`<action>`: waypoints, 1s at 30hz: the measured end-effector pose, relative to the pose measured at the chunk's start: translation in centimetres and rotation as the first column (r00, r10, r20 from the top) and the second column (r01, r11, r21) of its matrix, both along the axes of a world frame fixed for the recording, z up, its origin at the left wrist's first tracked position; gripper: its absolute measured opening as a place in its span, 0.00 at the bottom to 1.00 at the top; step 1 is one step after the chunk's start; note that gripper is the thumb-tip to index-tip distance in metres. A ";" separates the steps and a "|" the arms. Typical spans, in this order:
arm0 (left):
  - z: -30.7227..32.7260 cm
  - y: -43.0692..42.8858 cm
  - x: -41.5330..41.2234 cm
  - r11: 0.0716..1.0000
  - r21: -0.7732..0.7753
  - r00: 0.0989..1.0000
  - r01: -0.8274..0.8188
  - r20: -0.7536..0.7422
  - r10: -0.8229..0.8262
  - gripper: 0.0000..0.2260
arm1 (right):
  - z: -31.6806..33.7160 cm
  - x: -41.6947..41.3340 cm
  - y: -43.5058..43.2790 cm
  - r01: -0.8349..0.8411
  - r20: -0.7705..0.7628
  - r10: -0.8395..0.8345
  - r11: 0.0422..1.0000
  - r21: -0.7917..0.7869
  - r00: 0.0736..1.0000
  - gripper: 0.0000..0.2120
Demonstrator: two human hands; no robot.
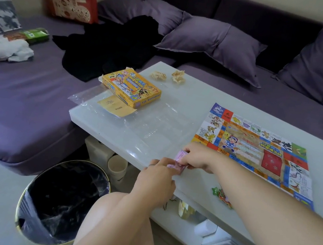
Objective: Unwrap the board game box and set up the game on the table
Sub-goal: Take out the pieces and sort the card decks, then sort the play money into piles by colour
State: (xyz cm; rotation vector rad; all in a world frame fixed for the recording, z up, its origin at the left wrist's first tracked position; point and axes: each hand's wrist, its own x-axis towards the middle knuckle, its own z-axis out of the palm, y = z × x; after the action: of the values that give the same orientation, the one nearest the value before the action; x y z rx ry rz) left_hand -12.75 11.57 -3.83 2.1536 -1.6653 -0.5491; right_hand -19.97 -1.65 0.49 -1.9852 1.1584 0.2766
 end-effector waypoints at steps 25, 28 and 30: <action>10.8 -2.3 -22.8 0.875 0.072 -0.073 0.479 -0.990 0.121 0.11 | 11.0 -30.4 7.9 0.283 0.447 -0.162 0.934 -0.220 0.880 0.20; 10.3 -2.5 -25.4 0.884 0.202 -0.017 0.421 -0.973 0.231 0.11 | 10.2 -32.6 9.7 0.286 0.384 -0.165 0.916 -0.281 0.908 0.38; 9.9 -2.6 -26.7 0.857 0.251 0.037 0.450 -0.964 0.264 0.10 | 9.2 -33.3 10.9 0.243 0.306 -0.131 0.900 -0.362 0.943 0.46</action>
State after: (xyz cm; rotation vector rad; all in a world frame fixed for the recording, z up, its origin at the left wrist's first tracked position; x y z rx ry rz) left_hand -39.46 8.99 6.05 1.0101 -0.7202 -2.1628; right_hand -53.30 9.28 9.70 -2.1450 1.2843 -0.3560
